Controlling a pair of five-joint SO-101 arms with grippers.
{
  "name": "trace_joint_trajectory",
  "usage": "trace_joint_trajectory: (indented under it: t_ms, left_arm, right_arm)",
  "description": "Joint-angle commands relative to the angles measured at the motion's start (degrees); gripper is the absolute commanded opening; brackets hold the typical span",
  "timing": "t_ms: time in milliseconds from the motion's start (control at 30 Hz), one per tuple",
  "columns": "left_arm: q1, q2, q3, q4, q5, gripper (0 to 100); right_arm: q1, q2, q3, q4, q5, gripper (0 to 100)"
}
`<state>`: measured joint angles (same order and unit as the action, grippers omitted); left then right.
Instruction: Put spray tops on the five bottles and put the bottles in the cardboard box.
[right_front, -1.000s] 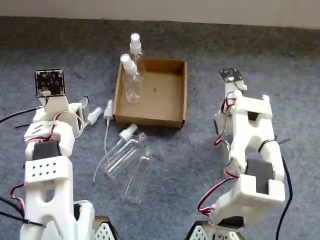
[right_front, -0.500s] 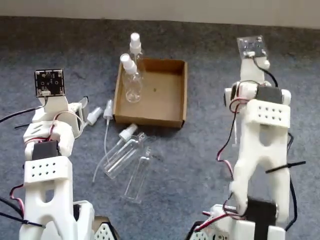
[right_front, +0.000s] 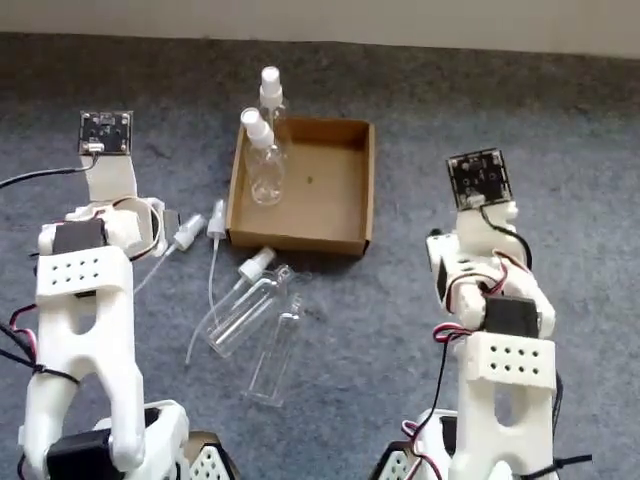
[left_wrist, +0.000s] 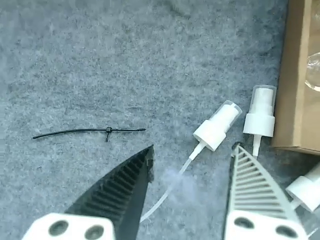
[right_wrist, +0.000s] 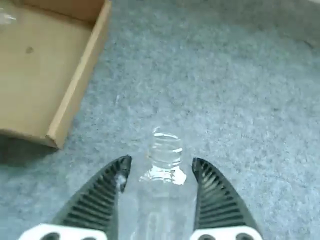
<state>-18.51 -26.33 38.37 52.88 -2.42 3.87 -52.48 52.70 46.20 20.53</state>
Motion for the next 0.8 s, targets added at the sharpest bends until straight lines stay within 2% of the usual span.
trace_joint_trajectory:
  t_ms: [0,200,367,533,767]
  left_arm:
    - [0.2,0.3,-1.0,-2.6,-0.4,23]
    - [0.4,-1.2,0.0,-3.5,-0.6,23]
    - [0.1,-0.7,-0.4,-3.5,-0.7,23]
    - [0.0,-0.5,-0.8,-3.5,-0.6,23]
    - [0.1,-0.4,-0.4,-3.7,-0.5,23]
  right_arm:
    - [4.4,1.9,-0.3,-2.9,1.3,3.6]
    - [6.9,19.4,-9.5,-2.2,6.7,0.4]
    - [7.2,36.7,-25.2,12.2,14.7,0.4]
    - [8.0,51.0,-41.6,16.9,14.6,0.4]
    - [8.7,61.8,-44.5,17.7,14.9,2.6]
